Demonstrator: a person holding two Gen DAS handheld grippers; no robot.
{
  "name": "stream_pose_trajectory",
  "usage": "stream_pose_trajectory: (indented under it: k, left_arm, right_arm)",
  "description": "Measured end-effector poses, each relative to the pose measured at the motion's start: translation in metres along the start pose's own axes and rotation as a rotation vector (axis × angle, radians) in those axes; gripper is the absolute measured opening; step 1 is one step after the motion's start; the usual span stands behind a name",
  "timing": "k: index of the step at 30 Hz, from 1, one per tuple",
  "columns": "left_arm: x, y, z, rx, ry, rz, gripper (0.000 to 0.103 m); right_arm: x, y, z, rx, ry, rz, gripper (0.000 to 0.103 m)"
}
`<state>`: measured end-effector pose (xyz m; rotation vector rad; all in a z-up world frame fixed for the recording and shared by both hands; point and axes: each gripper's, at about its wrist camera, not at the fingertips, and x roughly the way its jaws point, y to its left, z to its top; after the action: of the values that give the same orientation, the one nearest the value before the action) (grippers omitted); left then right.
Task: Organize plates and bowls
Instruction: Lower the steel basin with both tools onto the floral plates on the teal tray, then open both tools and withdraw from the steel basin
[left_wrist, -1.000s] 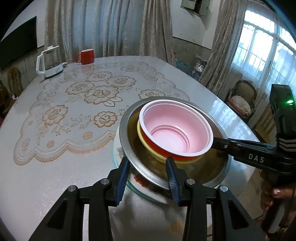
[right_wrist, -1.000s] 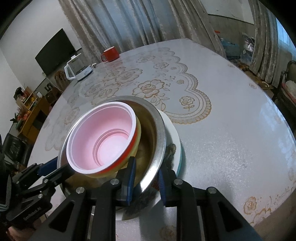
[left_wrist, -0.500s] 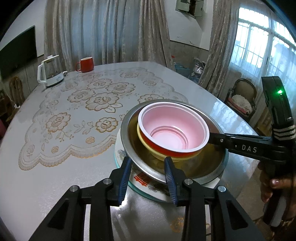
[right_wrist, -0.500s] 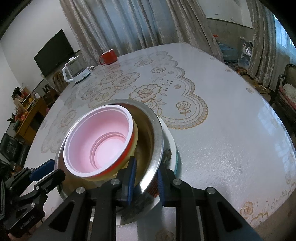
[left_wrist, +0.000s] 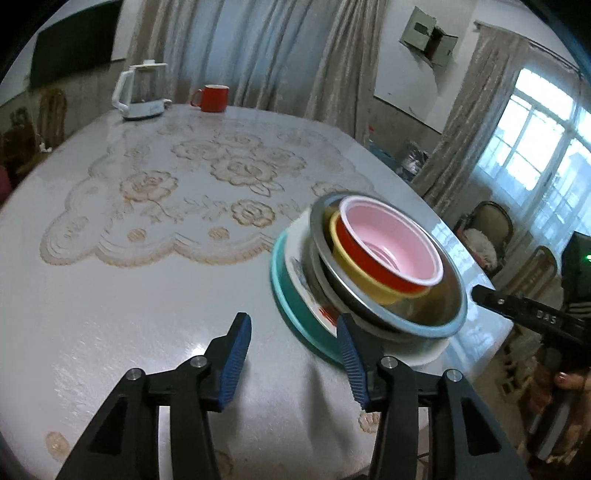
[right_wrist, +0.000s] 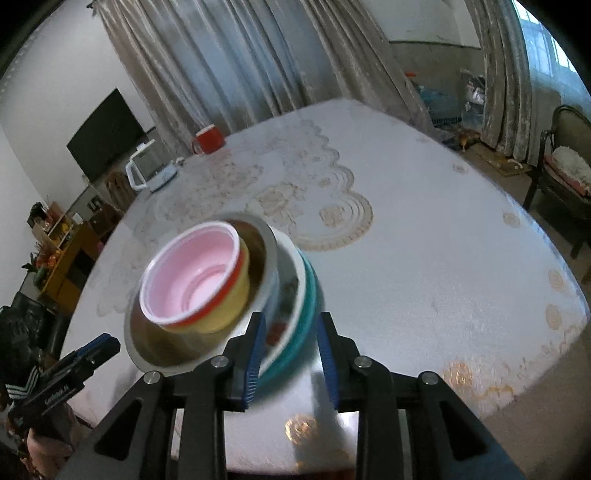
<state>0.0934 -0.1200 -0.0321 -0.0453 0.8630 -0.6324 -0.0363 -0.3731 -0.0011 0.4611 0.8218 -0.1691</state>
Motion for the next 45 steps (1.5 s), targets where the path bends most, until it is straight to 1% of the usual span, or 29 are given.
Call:
stream_pose_trajectory:
  k: [5, 8, 10, 12, 14, 16, 17, 18, 19, 21, 24, 29, 33, 35, 37, 40, 42, 43, 44, 45]
  left_arm:
    - [0.007, -0.015, -0.011, 0.058, 0.038, -0.045, 0.048]
    - [0.018, -0.02, -0.016, 0.067, 0.07, -0.075, 0.049]
    - [0.02, -0.023, -0.016, 0.07, 0.062, -0.101, 0.049]
    - [0.021, -0.026, -0.017, 0.077, 0.06, -0.112, 0.049]
    - [0.021, -0.029, -0.019, 0.084, 0.055, -0.123, 0.05]
    - [0.022, -0.031, -0.019, 0.085, 0.049, -0.127, 0.049]
    - [0.023, -0.031, -0.018, 0.084, 0.045, -0.126, 0.049]
    - [0.024, -0.03, -0.017, 0.083, 0.042, -0.122, 0.048]
    - [0.025, -0.029, -0.016, 0.083, 0.037, -0.116, 0.047]
    - [0.027, -0.03, -0.015, 0.082, 0.034, -0.117, 0.046]
    - [0.03, -0.03, -0.014, 0.09, 0.032, -0.11, 0.045]
    - [0.028, -0.027, -0.011, 0.068, 0.042, -0.099, 0.044]
    - [0.019, -0.023, -0.01, 0.058, 0.017, -0.085, 0.044]
    - [0.011, -0.019, -0.008, 0.038, -0.011, -0.082, 0.046]
    - [0.007, -0.015, -0.005, 0.032, -0.014, -0.064, 0.046]
    - [0.004, -0.011, -0.004, 0.014, -0.025, -0.07, 0.049]
    - [0.003, -0.011, -0.003, 0.015, -0.025, -0.066, 0.05]
    - [0.001, -0.013, -0.003, 0.023, -0.027, -0.057, 0.053]
    - [-0.001, -0.015, -0.004, 0.038, -0.028, -0.037, 0.058]
    - [-0.002, -0.016, -0.004, 0.046, -0.029, -0.025, 0.06]
  right_arm:
    - [0.019, -0.003, -0.01, 0.036, 0.096, 0.044, 0.028]
    - [0.03, -0.003, -0.013, 0.06, 0.127, 0.082, 0.029]
    - [0.036, -0.004, -0.015, 0.081, 0.144, 0.116, 0.029]
    - [0.042, -0.004, -0.016, 0.099, 0.161, 0.152, 0.029]
    - [0.043, -0.005, -0.017, 0.105, 0.16, 0.165, 0.029]
    - [0.043, -0.006, -0.018, 0.106, 0.156, 0.184, 0.027]
    - [0.043, -0.005, -0.018, 0.096, 0.152, 0.19, 0.021]
    - [0.043, -0.003, -0.018, 0.076, 0.144, 0.195, 0.019]
    - [0.042, 0.0, -0.018, 0.049, 0.136, 0.178, 0.02]
    - [0.046, 0.004, -0.016, 0.035, 0.123, 0.162, 0.02]
    - [0.055, 0.005, -0.012, 0.044, 0.117, 0.162, 0.02]
    - [0.058, 0.003, -0.01, 0.071, 0.13, 0.165, 0.02]
    - [0.053, 0.003, -0.01, 0.064, 0.128, 0.157, 0.019]
    - [0.048, 0.002, -0.012, 0.065, 0.122, 0.156, 0.018]
    - [0.042, 0.0, -0.013, 0.073, 0.114, 0.152, 0.016]
    - [0.033, 0.001, -0.013, 0.05, 0.096, 0.131, 0.014]
    - [0.032, 0.003, -0.012, 0.024, 0.093, 0.118, 0.014]
    - [0.031, 0.003, -0.012, 0.029, 0.093, 0.108, 0.015]
    - [0.029, 0.003, -0.012, 0.033, 0.088, 0.097, 0.017]
    - [0.025, 0.004, -0.012, 0.026, 0.074, 0.09, 0.02]
